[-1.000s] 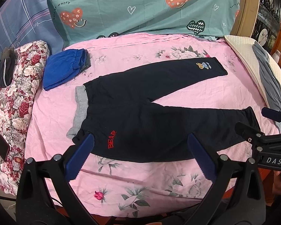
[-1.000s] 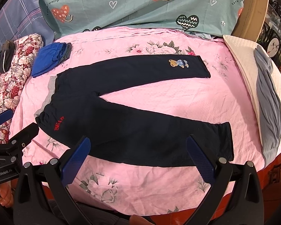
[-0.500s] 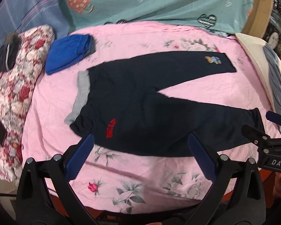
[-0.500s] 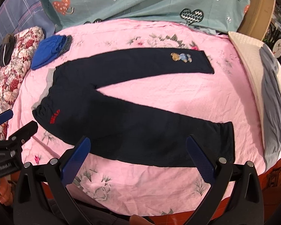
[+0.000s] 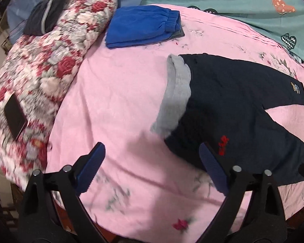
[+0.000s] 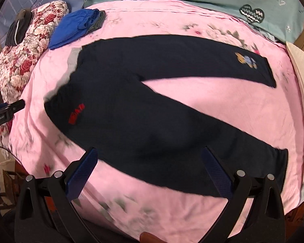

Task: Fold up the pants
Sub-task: 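Grasp the grey waistband with the left gripper while the right gripper grasps the waist fabric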

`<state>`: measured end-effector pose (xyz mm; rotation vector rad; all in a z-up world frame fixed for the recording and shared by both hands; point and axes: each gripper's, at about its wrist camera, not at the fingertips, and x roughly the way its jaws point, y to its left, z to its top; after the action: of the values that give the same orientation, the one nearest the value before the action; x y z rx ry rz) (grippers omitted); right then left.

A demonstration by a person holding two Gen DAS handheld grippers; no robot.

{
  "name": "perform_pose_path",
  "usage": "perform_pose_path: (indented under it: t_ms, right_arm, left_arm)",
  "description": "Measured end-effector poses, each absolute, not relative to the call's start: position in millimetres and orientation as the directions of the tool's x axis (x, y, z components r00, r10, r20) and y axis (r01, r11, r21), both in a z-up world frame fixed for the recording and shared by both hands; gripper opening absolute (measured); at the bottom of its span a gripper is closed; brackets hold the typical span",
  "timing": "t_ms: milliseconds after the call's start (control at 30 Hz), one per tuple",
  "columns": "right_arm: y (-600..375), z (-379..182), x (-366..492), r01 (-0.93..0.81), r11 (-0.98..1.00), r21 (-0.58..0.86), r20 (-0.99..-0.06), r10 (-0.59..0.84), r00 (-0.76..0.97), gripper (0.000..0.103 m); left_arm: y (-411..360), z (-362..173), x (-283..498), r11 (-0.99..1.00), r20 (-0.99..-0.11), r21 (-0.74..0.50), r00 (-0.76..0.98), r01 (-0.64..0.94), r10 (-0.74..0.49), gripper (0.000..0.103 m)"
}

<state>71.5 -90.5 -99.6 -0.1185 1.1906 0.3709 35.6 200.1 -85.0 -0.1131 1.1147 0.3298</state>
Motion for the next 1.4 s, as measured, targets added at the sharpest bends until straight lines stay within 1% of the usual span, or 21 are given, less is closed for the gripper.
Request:
perform_pose_path:
  t_ms: [67,133,200,300,400,533,633,767,900,967,1000,1067,1100,1167,1200,1233,1267,1300,1333,1367,1400]
  right_arm:
    - [-62,-107,79,-0.378,0.919,0.109,-0.932,0.226,0.282,0.102]
    - [-33,-112,82,-0.417,0.905,0.085,-0.929,0.223,0.295,0.102]
    - [-2,-121,83,-0.48,0.875,0.056,-0.928,0.224,0.3,0.102]
    - [37,-132,84,-0.553,0.832,0.042,-0.938,0.223,0.265,0.102]
    - [58,-127,94,-0.567,0.821,0.059,-0.93,0.252,0.268,0.102]
    - [55,-118,124,-0.582,0.809,0.089,-0.919,0.292,0.265,0.101]
    - [43,-110,163,-0.626,0.776,0.077,-0.921,0.296,0.252,0.1]
    - [17,-106,222,-0.657,0.754,0.027,-0.93,0.26,0.259,0.1]
    - [-7,-112,281,-0.653,0.755,0.065,-0.933,0.278,0.228,0.1]
    - [-12,-120,311,-0.661,0.748,0.057,-0.934,0.274,0.229,0.096]
    - [-12,-125,323,-0.677,0.735,0.039,-0.937,0.263,0.232,0.092]
    - [-8,-139,344,-0.727,0.687,-0.006,-0.947,0.229,0.224,0.085]
    - [-6,-145,353,-0.746,0.665,-0.018,-0.953,0.214,0.215,0.078]
    - [-1,-161,372,-0.787,0.616,-0.014,-0.966,0.195,0.17,0.072]
    - [1,-166,378,-0.803,0.596,-0.009,-0.97,0.191,0.153,0.067]
    - [3,-172,385,-0.819,0.574,0.002,-0.973,0.192,0.132,0.064]
    - [4,-176,391,-0.83,0.558,0.017,-0.974,0.195,0.111,0.063]
    - [5,-179,395,-0.84,0.542,0.03,-0.976,0.198,0.093,0.059]
    - [7,-182,397,-0.849,0.527,0.04,-0.977,0.197,0.077,0.053]
    - [8,-187,400,-0.861,0.505,0.05,-0.981,0.187,0.053,0.049]
    - [8,-191,400,-0.872,0.487,0.044,-0.983,0.176,0.049,0.042]
  left_arm:
    - [210,-95,54,0.964,-0.903,0.059,0.399,-0.258,0.162,0.09]
    - [218,-105,69,0.978,-0.91,0.044,0.396,-0.202,0.123,0.088]
    - [226,-115,87,0.987,-0.914,0.046,0.392,-0.151,0.103,0.088]
    - [243,-127,121,0.996,-0.918,-0.001,0.396,-0.086,0.033,0.088]
    - [254,-135,160,0.999,-0.911,-0.016,0.412,-0.028,-0.003,0.088]
    - [266,-153,211,0.995,-0.912,-0.098,0.4,0.002,-0.09,0.087]
    - [270,-171,245,0.989,-0.916,-0.145,0.375,0.019,-0.141,0.086]
    - [269,-184,265,0.981,-0.921,-0.195,0.341,0.019,-0.19,0.086]
    - [272,-190,276,0.956,-0.902,-0.293,0.329,0.008,-0.279,0.086]
    - [271,-191,279,0.953,-0.899,-0.304,0.329,0.011,-0.29,0.086]
    - [270,-191,281,0.953,-0.899,-0.302,0.329,0.017,-0.29,0.086]
    - [269,-191,284,0.955,-0.901,-0.294,0.325,0.031,-0.288,0.081]
    - [270,-190,285,0.954,-0.901,-0.297,0.321,0.039,-0.294,0.079]
    - [271,-190,290,0.946,-0.897,-0.319,0.305,0.056,-0.32,0.067]
    - [272,-190,293,0.943,-0.896,-0.326,0.297,0.064,-0.33,0.063]
    - [272,-190,297,0.939,-0.895,-0.334,0.287,0.076,-0.342,0.056]
    - [272,-190,298,0.936,-0.894,-0.342,0.279,0.085,-0.352,0.047]
    - [275,-191,298,0.932,-0.893,-0.349,0.269,0.093,-0.361,0.045]
    - [274,-192,301,0.928,-0.891,-0.358,0.26,0.104,-0.373,0.043]
    - [275,-192,301,0.926,-0.889,-0.362,0.257,0.112,-0.379,0.042]
    - [275,-192,301,0.923,-0.888,-0.363,0.254,0.126,-0.383,0.042]
